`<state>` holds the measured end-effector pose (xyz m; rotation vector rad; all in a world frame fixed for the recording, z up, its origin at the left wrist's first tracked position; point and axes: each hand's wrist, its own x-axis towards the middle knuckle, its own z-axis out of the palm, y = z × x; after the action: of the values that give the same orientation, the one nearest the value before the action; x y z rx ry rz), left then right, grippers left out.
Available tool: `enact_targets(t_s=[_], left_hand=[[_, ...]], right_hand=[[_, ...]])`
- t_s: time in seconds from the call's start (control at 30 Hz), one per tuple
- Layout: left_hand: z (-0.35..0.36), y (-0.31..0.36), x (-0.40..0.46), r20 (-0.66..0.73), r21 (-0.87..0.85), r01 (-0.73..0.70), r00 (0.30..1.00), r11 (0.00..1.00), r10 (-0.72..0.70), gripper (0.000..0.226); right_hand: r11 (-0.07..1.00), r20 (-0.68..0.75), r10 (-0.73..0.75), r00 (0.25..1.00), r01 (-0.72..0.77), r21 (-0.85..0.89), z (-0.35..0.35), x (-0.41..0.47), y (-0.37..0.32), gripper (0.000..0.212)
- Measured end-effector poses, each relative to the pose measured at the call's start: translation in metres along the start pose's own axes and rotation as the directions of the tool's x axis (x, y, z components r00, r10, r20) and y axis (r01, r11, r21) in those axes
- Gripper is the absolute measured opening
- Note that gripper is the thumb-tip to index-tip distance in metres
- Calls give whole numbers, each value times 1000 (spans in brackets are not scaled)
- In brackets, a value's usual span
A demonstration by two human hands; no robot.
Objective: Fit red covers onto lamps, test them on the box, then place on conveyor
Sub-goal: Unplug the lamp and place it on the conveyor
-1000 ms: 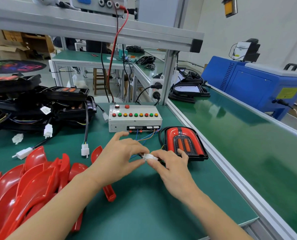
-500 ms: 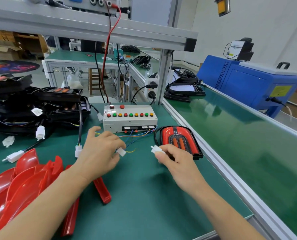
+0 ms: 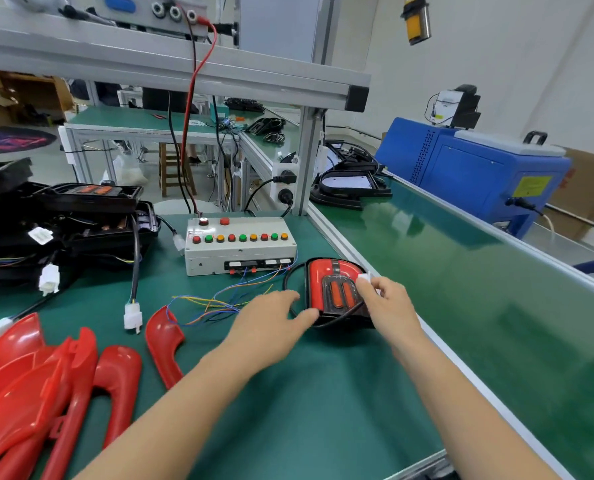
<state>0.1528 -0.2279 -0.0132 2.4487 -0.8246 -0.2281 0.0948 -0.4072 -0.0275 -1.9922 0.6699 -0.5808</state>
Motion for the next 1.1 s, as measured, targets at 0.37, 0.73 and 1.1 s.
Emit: enact_targets(t_s=[0.37,0.73,1.1], left_hand=[[29,23,22,147,-531,368,927,763,-345,86],[30,16,29,276,-850,419,870,319,-408,23],[35,26,31,142,-951,199,961,235,-238,38]], right_hand=[[860,280,326,903,-407,308,0,8,14,29],[849,257,274,927,-359,389,6,2,17,39],[694,227,81,970,-219,686,-4,-3,14,28]])
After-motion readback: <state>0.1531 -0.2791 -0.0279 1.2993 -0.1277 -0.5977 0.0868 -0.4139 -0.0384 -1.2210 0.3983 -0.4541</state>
